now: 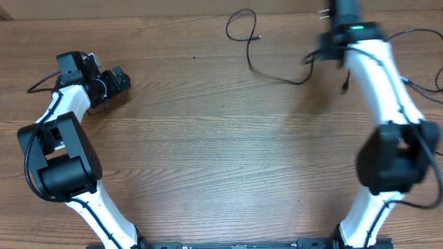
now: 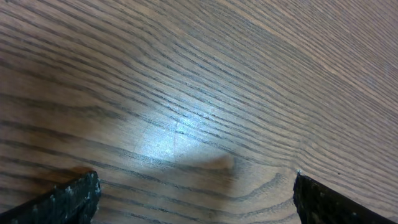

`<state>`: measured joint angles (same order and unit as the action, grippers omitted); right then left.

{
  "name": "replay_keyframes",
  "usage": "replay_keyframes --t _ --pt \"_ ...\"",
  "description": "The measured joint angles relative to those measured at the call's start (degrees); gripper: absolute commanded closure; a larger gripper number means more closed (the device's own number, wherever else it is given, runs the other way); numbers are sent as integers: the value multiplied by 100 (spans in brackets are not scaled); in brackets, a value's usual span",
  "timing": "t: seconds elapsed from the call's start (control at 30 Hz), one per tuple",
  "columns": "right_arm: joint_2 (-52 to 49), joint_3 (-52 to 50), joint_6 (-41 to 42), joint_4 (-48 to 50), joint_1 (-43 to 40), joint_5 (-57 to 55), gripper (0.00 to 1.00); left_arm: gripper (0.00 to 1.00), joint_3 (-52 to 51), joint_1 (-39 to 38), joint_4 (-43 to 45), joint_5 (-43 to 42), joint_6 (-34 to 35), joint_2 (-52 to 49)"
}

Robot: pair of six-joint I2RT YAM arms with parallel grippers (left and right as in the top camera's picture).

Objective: Untangle cables

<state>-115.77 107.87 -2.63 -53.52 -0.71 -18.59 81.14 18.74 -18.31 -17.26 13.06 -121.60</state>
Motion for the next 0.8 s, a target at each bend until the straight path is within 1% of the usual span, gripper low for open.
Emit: replay_keyframes --t 0.1,0.2,0.27,0.33,0.37,0.4,0.43,0.47,0.5,0.53,0.6,0.7,0.8 --pt "389 0 120 -26 -713 76 96 0 0 0 2 0 0 0" --pt "852 0 157 -33 -1322 590 96 0 0 0 0 4 0 0" --pt "1134 0 111 -33 -1613 1204 91 0 0 0 2 9 0 0" --pt "1384 0 -37 -31 -1821 2011 70 1 0 0 2 15 2 0" --pt "1482 0 -186 -31 -1875 2481 56 1 0 0 2 15 0 0" --pt "1519 0 -236 -20 -1875 2739 45 0 0 0 2 15 0 0" --pt "1534 0 -280 -15 -1853 3058 36 0 0 0 0 17 2 0" --pt "1530 0 -332 -13 -1810 3272 29 0 0 0 2 17 0 0" --pt "1497 0 -382 -22 -1746 3458 25 0 0 0 0 17 0 0" --pt "1456 0 -466 -46 -1674 3598 23 0 0 0 2 17 0 0" --pt "1394 0 -570 -109 -1550 3764 21 0 0 0 0 17 0 0" --pt "1255 -9 -1132 -361 -1196 3967 16 0 0 0 2 17 2 0" --pt "1137 -33 -1722 -581 -811 4068 16 0 0 0 2 17 0 0"
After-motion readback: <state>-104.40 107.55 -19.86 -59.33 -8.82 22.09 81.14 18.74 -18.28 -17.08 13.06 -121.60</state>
